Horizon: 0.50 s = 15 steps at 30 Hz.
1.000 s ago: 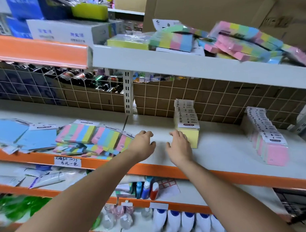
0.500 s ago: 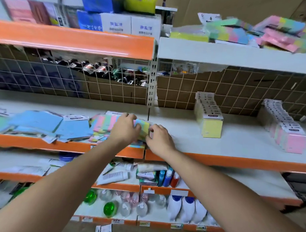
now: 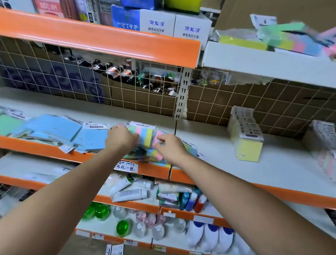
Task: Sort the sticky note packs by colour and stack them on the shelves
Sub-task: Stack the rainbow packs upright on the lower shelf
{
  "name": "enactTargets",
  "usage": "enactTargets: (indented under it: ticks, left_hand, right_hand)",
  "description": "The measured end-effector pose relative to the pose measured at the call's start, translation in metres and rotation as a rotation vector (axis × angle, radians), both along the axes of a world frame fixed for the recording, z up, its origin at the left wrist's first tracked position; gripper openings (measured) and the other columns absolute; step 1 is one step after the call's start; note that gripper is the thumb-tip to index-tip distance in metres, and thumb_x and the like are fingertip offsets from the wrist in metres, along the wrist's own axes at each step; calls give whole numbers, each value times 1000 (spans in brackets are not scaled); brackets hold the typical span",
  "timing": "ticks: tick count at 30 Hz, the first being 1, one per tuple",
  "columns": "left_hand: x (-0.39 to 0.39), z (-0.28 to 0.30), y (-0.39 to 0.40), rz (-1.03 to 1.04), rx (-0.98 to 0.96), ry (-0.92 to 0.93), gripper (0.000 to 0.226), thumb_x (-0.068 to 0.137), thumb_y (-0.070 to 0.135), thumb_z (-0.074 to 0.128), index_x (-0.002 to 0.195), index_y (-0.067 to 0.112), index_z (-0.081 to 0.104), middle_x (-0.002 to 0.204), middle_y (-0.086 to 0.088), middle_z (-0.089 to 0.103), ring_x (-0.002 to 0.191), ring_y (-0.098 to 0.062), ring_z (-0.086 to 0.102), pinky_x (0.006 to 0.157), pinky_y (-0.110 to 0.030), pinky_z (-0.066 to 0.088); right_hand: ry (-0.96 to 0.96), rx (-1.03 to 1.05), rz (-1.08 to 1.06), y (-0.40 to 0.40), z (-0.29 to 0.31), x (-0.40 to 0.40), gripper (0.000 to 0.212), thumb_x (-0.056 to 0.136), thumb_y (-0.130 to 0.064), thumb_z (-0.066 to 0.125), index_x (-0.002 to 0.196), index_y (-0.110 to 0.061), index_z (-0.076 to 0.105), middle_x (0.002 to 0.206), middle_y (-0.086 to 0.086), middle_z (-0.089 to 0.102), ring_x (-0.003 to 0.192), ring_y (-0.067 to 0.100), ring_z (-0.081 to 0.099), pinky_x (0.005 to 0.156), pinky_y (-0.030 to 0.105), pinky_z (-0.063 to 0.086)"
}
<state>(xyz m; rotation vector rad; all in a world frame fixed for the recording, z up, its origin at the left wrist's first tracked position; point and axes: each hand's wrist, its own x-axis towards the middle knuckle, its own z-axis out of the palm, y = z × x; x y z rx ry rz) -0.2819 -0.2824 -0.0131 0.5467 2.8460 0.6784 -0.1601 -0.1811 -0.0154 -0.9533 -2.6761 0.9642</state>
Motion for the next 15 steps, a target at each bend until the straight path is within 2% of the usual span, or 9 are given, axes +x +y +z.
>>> enactTargets:
  ticks: [2,4,6,7,9,12,15]
  left_hand:
    - [-2,-2,5,-9,3,-63,41,86,43,58,100,4,63,120,-16,58,106,-32,55,83,-34,45]
    - [-5,-3,9,5,6,-79,36,85,44,60,89,8,63,117,-14,59,100,-30,57,79,-32,44]
    - [-7,-2,14,35,7,-85,33,85,42,59,91,10,61,113,-14,62,97,-29,57,79,-31,45]
    - [-8,-1,16,53,6,-88,36,85,41,58,103,10,61,114,-15,62,100,-29,57,81,-32,46]
    - [-9,1,21,79,-18,-97,45,85,36,56,122,10,55,121,-16,59,110,-32,56,87,-33,46]
    - [-13,2,28,105,-99,-73,41,87,32,51,122,12,56,126,-13,57,115,-31,53,88,-33,44]
    - [-13,3,31,103,-177,-7,35,89,30,46,118,14,58,124,-10,56,111,-27,55,84,-30,40]
  right_hand:
    - [-15,-35,10,1,0,-9,30,90,-30,58,63,-20,51,74,4,56,70,26,53,66,31,45]
    - [-33,-68,20,3,1,-16,37,90,-33,58,59,-15,48,59,0,49,59,23,50,61,30,42]
    - [-48,-115,25,7,4,-23,34,90,-33,57,67,-8,60,59,4,52,58,23,50,60,29,39]
    - [-54,-132,21,9,5,-26,35,90,-32,57,70,-4,63,61,5,54,59,23,49,59,28,38]
    - [-69,-146,0,12,7,-31,34,89,-26,56,60,-9,58,58,5,52,62,23,49,57,27,35]
    - [-79,-130,-30,10,4,-38,36,85,-21,52,51,-14,46,58,6,50,63,25,49,52,26,32]
    - [-43,-168,-53,9,5,-44,33,84,-20,51,52,-13,51,54,5,49,59,26,49,51,25,35]
